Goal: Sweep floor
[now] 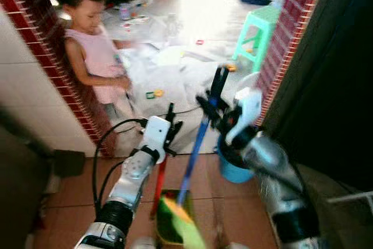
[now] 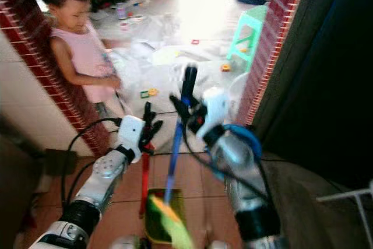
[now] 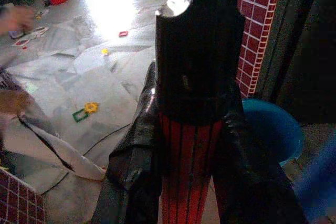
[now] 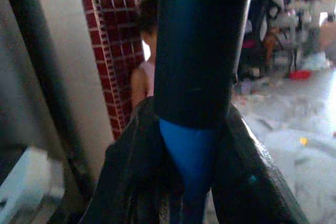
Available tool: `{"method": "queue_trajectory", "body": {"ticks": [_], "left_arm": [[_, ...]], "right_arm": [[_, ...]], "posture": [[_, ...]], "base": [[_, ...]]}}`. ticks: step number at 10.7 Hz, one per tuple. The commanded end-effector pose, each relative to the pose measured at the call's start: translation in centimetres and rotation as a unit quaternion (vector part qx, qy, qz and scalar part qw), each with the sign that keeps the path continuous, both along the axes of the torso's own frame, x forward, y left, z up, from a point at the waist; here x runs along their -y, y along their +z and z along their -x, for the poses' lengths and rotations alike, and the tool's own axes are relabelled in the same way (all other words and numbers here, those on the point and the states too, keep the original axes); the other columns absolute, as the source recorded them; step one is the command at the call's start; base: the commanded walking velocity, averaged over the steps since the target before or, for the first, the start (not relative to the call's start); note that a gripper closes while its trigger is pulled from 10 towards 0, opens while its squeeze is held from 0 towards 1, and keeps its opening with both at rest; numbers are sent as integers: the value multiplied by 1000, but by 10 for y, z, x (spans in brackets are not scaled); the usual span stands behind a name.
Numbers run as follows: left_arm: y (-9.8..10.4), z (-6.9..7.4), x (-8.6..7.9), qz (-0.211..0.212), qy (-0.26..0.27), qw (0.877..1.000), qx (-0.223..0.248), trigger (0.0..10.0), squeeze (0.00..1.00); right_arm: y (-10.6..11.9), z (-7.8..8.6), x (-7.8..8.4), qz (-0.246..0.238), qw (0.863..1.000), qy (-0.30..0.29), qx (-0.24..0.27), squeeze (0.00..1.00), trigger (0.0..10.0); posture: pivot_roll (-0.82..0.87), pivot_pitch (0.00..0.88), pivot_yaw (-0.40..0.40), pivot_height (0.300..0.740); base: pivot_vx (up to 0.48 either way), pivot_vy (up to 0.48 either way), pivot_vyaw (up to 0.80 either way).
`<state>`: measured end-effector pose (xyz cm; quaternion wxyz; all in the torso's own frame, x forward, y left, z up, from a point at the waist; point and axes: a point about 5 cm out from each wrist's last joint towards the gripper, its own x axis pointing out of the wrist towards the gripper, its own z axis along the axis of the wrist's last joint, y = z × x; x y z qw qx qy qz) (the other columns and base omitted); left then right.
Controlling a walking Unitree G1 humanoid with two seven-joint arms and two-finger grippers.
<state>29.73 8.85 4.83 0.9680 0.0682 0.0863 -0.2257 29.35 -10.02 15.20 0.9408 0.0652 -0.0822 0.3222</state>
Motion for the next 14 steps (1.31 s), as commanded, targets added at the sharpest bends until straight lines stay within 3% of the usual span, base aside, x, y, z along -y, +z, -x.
{"method": "queue_trajectory", "body": {"ticks": [1, 3, 5, 7, 9, 10, 11, 14], "left_arm": [[-23, 13, -2, -25, -15, 998, -62, 10000, 0], [-22, 15, -11, -14, 3, 998, -65, 10000, 0], [-18, 16, -18, -22, -8, 998, -58, 10000, 0], [-20, 30, -18, -49, -94, 992, -67, 10000, 0], [-24, 39, -19, -54, -108, 990, -75, 10000, 0], [-27, 47, -14, -55, -133, 986, -89, 10000, 0], [-27, 50, -12, -50, -150, 982, -99, 10000, 0], [-30, 60, -11, -54, -203, 967, -147, 10000, 0]], "right_arm": [[32, -5, 12, 29, 995, -30, 88, 0, 10000], [44, -8, 28, 79, 983, -94, 134, 0, 10000], [40, -3, 34, 144, 973, -94, 156, 0, 10000], [19, 0, 34, 169, 975, -89, 111, 0, 10000], [-10, 5, 24, 200, 977, -59, 48, 0, 10000], [-28, 6, 29, 238, 969, -74, 0, 0, 10000], [-33, 6, 31, 246, 966, -81, -16, 0, 10000], [-45, -3, 44, 219, 959, -144, -109, 0, 10000]], "posture": [[-74, 0, 62, 740], [-75, 0, 52, 740], [-75, 0, 48, 740], [-74, 0, 50, 740], [-67, 0, 50, 740], [-63, 0, 43, 740], [-63, 0, 39, 740], [-62, 0, 35, 740]], "base": [[0, 0, 0], [0, 0, 0], [0, 0, 0], [0, 0, 0], [0, 0, 0], [0, 0, 0], [0, 0, 0], [0, 0, 0]]}}
